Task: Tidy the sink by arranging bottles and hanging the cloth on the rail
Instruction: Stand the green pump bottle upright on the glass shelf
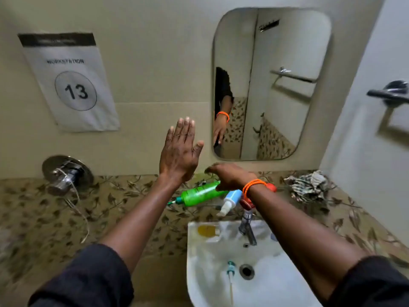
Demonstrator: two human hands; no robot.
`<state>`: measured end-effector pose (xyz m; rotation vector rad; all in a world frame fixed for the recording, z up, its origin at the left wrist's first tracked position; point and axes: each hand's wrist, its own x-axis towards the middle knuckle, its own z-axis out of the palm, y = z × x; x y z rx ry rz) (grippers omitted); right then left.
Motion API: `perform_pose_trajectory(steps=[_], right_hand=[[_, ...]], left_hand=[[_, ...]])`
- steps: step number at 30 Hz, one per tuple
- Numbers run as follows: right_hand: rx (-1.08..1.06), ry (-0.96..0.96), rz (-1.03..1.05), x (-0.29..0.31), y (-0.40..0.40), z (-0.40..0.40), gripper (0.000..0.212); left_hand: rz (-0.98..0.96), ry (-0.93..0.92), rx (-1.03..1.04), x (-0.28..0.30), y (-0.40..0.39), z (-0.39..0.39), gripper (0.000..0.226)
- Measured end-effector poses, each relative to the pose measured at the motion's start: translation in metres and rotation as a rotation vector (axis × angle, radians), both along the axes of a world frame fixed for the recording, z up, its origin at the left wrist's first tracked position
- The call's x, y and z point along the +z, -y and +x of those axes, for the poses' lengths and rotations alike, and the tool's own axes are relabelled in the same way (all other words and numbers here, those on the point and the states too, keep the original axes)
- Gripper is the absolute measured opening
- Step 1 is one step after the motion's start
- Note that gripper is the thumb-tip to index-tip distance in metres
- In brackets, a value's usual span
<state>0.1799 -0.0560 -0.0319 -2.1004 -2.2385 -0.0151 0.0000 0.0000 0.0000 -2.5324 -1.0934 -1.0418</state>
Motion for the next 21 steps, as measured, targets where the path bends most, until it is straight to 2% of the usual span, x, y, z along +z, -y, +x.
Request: perform_pose_trajectory(steps=[5,10,12,14,17,21], right_hand=[[0.064,0.085,-0.205,-0.072,-0.047,-0.039,0.08],[0.03,0.142,-0.286,-0.088,-0.085,-0.042,0.086],[0.032,0.108,-0.321,-0.085,-0.093,-0.042,0.078],[0.041,0.054,-0.282,-0.077,-0.096,-0.039,0.059],[0.031,-0.007,-0.183,-0.067,-0.092,-0.032,0.043],[0.067,0.128,-0.162,-0.083,-0.082,-0.032,0.048]], left_hand=[[-0.123,-0.067,0.117,-0.067,-0.025,-0.054,0.068],[-0.18,-0.085,0.154,-0.106,-0.043,-0.084,0.068],[-0.205,-0.076,0.144,-0.114,-0.042,-0.089,0.068],[-0.195,-0.065,0.124,-0.118,-0.043,-0.089,0.068],[-0.21,0.035,0.128,-0.123,-0.045,-0.082,0.066],[-0.343,0.246,0.159,-0.132,-0.046,-0.067,0.066]])
